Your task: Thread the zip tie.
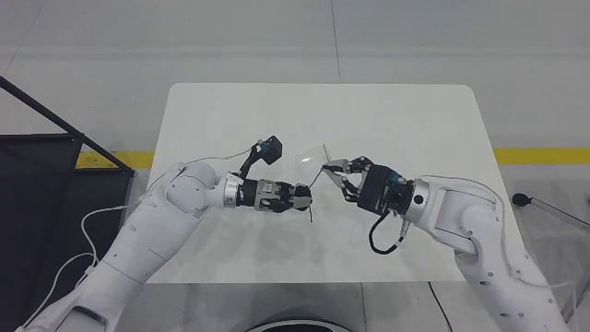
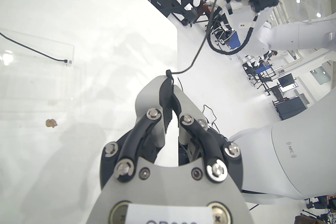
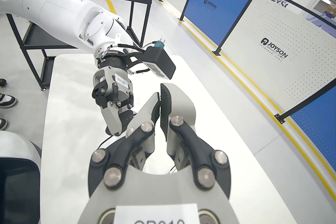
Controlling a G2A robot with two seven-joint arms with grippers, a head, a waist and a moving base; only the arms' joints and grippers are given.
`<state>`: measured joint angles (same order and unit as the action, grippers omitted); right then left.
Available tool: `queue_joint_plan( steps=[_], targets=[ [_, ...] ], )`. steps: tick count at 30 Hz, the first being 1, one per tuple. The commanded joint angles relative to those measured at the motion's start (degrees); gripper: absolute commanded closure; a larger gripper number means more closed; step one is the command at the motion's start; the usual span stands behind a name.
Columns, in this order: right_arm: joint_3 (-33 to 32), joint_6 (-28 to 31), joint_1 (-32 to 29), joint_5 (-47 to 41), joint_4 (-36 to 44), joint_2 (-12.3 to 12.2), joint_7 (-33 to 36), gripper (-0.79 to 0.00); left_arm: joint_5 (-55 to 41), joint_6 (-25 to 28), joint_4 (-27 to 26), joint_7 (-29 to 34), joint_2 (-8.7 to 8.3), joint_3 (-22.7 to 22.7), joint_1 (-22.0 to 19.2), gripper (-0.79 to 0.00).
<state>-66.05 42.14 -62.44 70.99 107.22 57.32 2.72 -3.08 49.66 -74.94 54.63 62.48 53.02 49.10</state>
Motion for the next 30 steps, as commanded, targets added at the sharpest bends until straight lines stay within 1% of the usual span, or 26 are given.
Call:
queue_joint_plan(
  steps=[1,6,11,26,30],
  targets=[
    [0.1,0.43,0.1,0.2,-0.05,0.03,0.13,0.0,0.0,0.0,0.0,0.0,0.0,0.0,0.0,0.0],
    [0.24,1.06,0.07,0.53,-0.17,0.09,0.18,0.0,0.0,0.0,0.0,0.0,0.0,0.0,0.0,0.0],
    [0.03,0.22,-0.14,1.25,-0.01,0.17,-0.12,0.0,0.0,0.0,0.0,0.0,0.0,0.0,0.0,0.0],
    [-0.61,-4.99,-1.73,5.09,1.68,0.46,0.41,0.0,0.0,0.0,0.0,0.0,0.0,0.0,0.0,0.0],
    [-0.54,-7.19,-2.69,7.48,3.19,0.54,0.52,0.0,0.0,0.0,0.0,0.0,0.0,0.0,0.0,0.0]
  ],
)
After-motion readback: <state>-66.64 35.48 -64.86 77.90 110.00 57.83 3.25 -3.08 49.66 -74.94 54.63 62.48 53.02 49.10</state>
